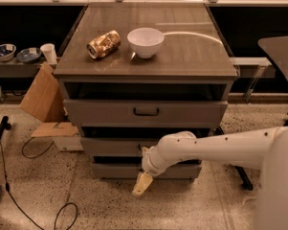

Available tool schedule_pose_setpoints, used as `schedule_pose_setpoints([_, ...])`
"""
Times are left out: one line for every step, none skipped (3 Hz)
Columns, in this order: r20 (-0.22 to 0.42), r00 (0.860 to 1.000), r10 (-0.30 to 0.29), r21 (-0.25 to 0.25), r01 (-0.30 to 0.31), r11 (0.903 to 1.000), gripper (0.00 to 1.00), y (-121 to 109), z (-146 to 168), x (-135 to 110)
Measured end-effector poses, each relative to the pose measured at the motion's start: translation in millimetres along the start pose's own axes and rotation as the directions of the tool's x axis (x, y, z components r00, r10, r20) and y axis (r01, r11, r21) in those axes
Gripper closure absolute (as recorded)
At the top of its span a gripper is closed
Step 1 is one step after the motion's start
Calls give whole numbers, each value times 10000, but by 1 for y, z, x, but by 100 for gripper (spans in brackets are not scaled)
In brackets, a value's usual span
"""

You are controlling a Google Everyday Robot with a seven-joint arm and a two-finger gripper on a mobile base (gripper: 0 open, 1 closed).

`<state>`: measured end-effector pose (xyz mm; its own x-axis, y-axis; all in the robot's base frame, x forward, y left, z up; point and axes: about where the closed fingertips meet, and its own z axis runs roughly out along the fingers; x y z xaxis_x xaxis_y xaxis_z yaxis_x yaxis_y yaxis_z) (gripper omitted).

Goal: Open bottom drawer

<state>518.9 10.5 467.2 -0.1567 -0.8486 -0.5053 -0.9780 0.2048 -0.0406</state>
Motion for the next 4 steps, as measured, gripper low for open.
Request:
schedule_pose_setpoints([-69, 9983, 573, -299, -575, 9979, 0, -6, 52, 18])
schedule_pose_setpoints([-661, 9898, 1265, -704, -1311, 9889, 0, -7, 89, 47])
schedule_pose_setpoints([-1760, 9657, 1910, -1063, -2115, 9716, 0, -6, 118, 77])
schedule_pose_setpoints([-1761, 9657, 1910, -1063, -2115, 9716, 0, -6, 118, 77])
